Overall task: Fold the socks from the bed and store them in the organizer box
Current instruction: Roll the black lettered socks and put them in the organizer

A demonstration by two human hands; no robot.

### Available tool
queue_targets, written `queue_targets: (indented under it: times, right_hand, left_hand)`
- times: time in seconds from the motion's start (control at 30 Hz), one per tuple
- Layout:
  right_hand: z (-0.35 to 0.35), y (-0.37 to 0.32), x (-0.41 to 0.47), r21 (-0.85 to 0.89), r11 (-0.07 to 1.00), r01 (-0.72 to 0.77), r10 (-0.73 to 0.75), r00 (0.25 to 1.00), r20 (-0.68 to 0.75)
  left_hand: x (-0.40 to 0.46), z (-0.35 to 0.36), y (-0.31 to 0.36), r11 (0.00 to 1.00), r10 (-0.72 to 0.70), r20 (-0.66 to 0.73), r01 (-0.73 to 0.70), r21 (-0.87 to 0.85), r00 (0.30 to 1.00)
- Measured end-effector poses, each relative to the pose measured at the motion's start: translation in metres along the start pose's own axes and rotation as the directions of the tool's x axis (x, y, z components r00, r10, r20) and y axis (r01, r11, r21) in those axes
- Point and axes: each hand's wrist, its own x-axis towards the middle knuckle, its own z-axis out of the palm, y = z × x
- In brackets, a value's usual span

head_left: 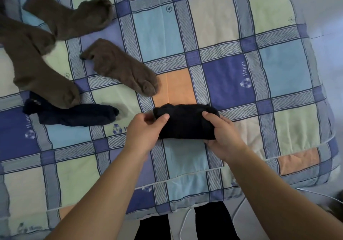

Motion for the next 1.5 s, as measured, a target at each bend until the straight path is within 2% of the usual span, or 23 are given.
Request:
queue_targets:
  times: [0.1,0.27,0.4,0.53,0.63,0.73,0.87,0.93,1.0,1.07,1.17,1.23,1.4,1.5]
  right_hand:
    - [-0.002,0.002,0.002,-0.032,0.999,0.006,-0.005,1.0,0.02]
    - [0.004,0.006,-0.002,-0.077,0.995,0.067,-0.069,0.997,-0.024]
    - [0.012,0.01,-0.007,-0.115,0.986,0.123,-0.132,0.988,-0.074]
    - [0.016,0.012,-0.01,-0.122,0.982,0.144,-0.158,0.982,-0.108]
    - [0.016,0.012,-0.009,-0.095,0.986,0.137,-0.146,0.984,-0.098]
    - [0.014,0.007,-0.01,-0.048,0.994,0.101,-0.103,0.993,-0.059]
    - [0.009,-0.003,-0.012,0.114,0.991,-0.076,0.075,0.997,0.018]
    - [0.005,-0.006,-0.012,0.159,0.981,-0.115,0.106,0.992,0.065]
    - [0.003,-0.008,-0.013,0.137,0.985,-0.109,0.093,0.989,0.115]
    - [0.003,-0.01,-0.014,0.095,0.989,-0.11,0.099,0.989,0.108]
    - [0.004,-0.012,-0.012,0.011,0.996,-0.086,0.086,0.996,0.04]
    - [0.006,-0.013,-0.01,-0.039,0.997,-0.07,0.07,0.998,-0.003]
    - [0.015,-0.009,-0.004,-0.095,0.994,-0.045,0.031,0.989,-0.148]
    - [0.018,-0.007,-0.006,-0.105,0.994,-0.032,0.013,0.984,-0.179]
  left_hand:
    - [0.006,0.006,0.002,0.997,-0.005,0.049,0.001,0.08,0.999]
    - [-0.003,0.017,0.006,0.996,0.035,-0.138,-0.024,0.085,0.99]
    - [-0.023,0.024,0.017,0.973,0.177,-0.254,-0.129,0.192,0.951]
    - [-0.042,0.035,0.031,0.903,0.382,-0.266,-0.296,0.312,0.885]
    - [-0.053,0.051,0.036,0.836,0.496,-0.203,-0.401,0.375,0.844]
    - [-0.061,0.064,0.035,0.807,0.54,-0.137,-0.464,0.364,0.831]
    - [-0.069,0.076,0.031,0.771,0.588,-0.041,-0.544,0.332,0.808]
    - [-0.07,0.077,0.029,0.666,0.663,0.05,-0.619,0.416,0.747]
    - [-0.07,0.076,0.024,0.499,0.74,0.174,-0.704,0.506,0.65]
    - [-0.07,0.076,0.016,0.35,0.742,0.316,-0.745,0.568,0.591]
    - [-0.071,0.077,-0.001,0.176,0.629,0.502,-0.738,0.651,0.593]
    - [-0.07,0.078,-0.012,0.099,0.561,0.567,-0.729,0.677,0.603]
    - [-0.072,0.081,-0.026,0.042,0.553,0.566,-0.699,0.714,0.612]
    - [-0.076,0.075,-0.026,0.057,0.554,0.571,-0.712,0.7,0.606]
